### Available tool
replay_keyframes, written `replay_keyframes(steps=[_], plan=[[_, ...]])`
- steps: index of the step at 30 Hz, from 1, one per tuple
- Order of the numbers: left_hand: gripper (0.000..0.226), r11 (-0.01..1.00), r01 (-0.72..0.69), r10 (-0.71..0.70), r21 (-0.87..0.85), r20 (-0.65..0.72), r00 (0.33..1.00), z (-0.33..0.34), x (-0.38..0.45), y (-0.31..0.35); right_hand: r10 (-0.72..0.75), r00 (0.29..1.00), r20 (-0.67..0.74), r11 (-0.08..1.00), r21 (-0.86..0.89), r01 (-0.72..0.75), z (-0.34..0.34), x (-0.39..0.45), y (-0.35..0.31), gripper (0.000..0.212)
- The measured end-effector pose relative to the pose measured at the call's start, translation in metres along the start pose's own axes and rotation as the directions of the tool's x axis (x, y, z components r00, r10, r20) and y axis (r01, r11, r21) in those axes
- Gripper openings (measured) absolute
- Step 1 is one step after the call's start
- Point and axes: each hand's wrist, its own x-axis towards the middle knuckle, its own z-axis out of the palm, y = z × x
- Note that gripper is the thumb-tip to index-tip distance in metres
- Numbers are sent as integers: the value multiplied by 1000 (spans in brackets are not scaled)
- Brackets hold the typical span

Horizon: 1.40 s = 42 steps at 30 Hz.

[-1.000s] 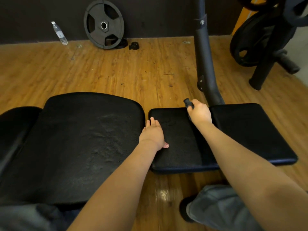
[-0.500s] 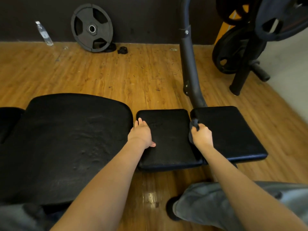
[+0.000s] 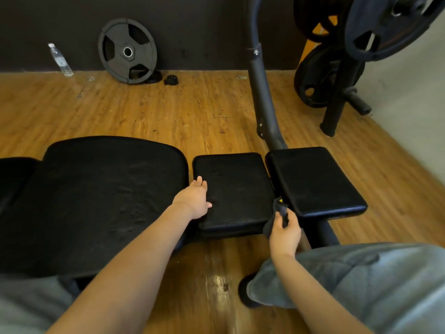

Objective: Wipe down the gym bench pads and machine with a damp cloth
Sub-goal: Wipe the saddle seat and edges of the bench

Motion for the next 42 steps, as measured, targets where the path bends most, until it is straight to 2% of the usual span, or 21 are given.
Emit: replay_keyframes(steps=[2, 3, 5, 8, 11, 12, 13, 16, 17, 19, 21, 24, 27, 31, 32, 33, 36, 38, 40, 42], plan=[[66, 1000, -9, 9, -3, 14, 1000, -4, -2, -1, -112, 992, -61, 993, -40, 110, 26, -21, -3, 39], [65, 1000, -5, 5, -1, 14, 1000, -4, -1, 0, -184, 982, -44, 981, -78, 180, 41, -32, -5, 42], [68, 1000, 20, -20, 20, 13, 1000, -1, -1, 4, -321, 943, 88, 920, -205, 332, 71, -55, -8, 49], [75, 994, 52, -50, 99, -22, 999, 7, -3, 10, -533, 817, 221, 729, -370, 576, 90, -70, -8, 54], [74, 991, 49, -46, 125, -29, 999, 9, -3, 9, -634, 644, 427, 523, -377, 765, 62, -45, -1, 55], [73, 991, 50, -48, 122, -24, 999, 9, -4, 8, -642, 618, 454, 476, -395, 786, 48, -30, 6, 54], [73, 992, 50, -48, 118, -25, 999, 11, -3, 7, -640, 636, 432, 488, -412, 770, 34, -15, 12, 52], [72, 994, 44, -40, 103, -36, 999, 16, -2, 6, -524, 821, 226, 714, -408, 569, 9, 10, 24, 40], [72, 994, 40, -36, 103, -37, 999, 17, 0, 5, -481, 859, 176, 770, -384, 510, 11, 11, 26, 39], [73, 994, 27, -23, 107, -41, 999, 17, 2, 5, -457, 882, 115, 816, -339, 468, 21, 2, 23, 38], [72, 995, 10, -6, 103, -46, 999, 17, 3, 4, -486, 864, 130, 804, -323, 500, 40, -17, 16, 41], [73, 996, -23, 28, 92, -48, 998, 16, 2, -1, -563, 751, 346, 698, -287, 656, 76, -59, 8, 47], [75, 998, -57, 58, 31, -20, 998, 10, 0, -9, -612, 695, 377, 632, -295, 717, 95, -79, 3, 52], [67, 996, -86, 86, -27, 12, 996, 6, -1, -13, -661, 522, 539, 409, -325, 853, 64, -46, 7, 60], [66, 996, -85, 86, -34, 12, 996, 6, -1, -13, -659, 530, 533, 390, -360, 847, 51, -33, 11, 63], [66, 996, -83, 84, -39, 17, 996, 6, -2, -13, -656, 571, 494, 407, -407, 818, 39, -19, 15, 64], [67, 996, -76, 78, -48, 27, 997, 6, -3, -11, -593, 737, 325, 572, -474, 669, 11, 5, 28, 58], [68, 996, -76, 77, -55, 23, 997, 7, -2, -11, -535, 807, 250, 658, -477, 583, 15, 3, 29, 54], [68, 995, -79, 80, -59, 22, 997, 8, -1, -11, -533, 812, 239, 646, -505, 572, 33, -13, 22, 55], [67, 994, -82, 84, -70, 16, 996, 9, 0, -11, -594, 736, 324, 562, -487, 668, 57, -36, 10, 56]])
